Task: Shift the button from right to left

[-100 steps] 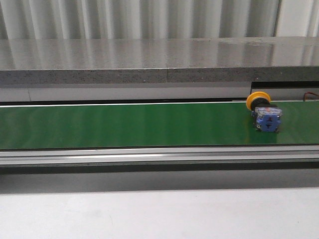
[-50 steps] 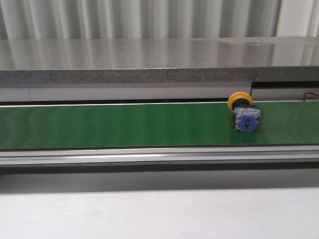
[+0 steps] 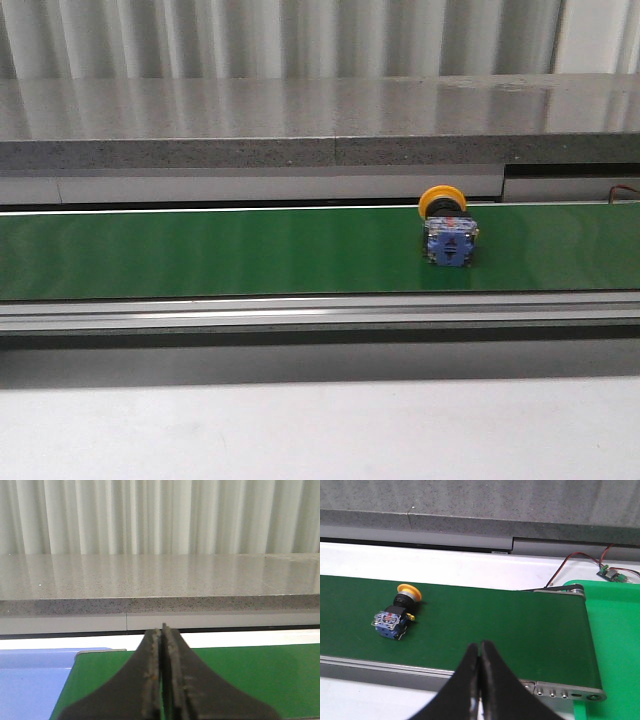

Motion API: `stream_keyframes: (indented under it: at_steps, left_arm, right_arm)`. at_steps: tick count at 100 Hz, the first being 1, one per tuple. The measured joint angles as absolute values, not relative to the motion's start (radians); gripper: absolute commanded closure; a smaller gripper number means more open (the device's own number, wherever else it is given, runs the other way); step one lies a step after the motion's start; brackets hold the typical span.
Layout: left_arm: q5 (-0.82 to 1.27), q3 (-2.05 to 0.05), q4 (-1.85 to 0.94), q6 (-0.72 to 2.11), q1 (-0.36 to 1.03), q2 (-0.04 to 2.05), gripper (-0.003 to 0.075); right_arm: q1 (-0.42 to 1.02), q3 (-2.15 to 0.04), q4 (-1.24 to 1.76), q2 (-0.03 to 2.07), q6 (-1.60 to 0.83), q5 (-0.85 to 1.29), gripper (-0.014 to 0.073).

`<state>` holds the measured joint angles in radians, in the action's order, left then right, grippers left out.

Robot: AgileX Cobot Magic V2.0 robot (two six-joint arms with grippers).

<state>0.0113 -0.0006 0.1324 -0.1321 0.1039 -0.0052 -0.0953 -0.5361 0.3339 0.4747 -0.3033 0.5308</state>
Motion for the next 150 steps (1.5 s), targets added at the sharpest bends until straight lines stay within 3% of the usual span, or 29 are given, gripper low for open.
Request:
stream_keyframes:
  at_steps: [42,64,101,150]
  left_arm:
    - [-0.051,-0.023,0.054,-0.132,0.104,-0.005,0.074]
    - [0.165,-0.245,0.032,-0.134,0.104,0.085,0.074]
    - [0.719,-0.681,0.0,-0.134,0.104,0.502,0.074]
    - [0.808,-0.756,-0.005,-0.134,0.104,0.762,0.074]
  right_arm:
    - [-0.095,-0.536,0.334,0.475,-0.303,0.532,0.0661]
    - [-0.095,-0.536,0.334,0.475,-0.303,0.532,0.0661]
    - [-0.095,-0.536,0.334,0.475,-0.303,0.532,0.0661]
    - [-0.095,-0.536,0.334,0.475,-0.303,0.532,0.0661]
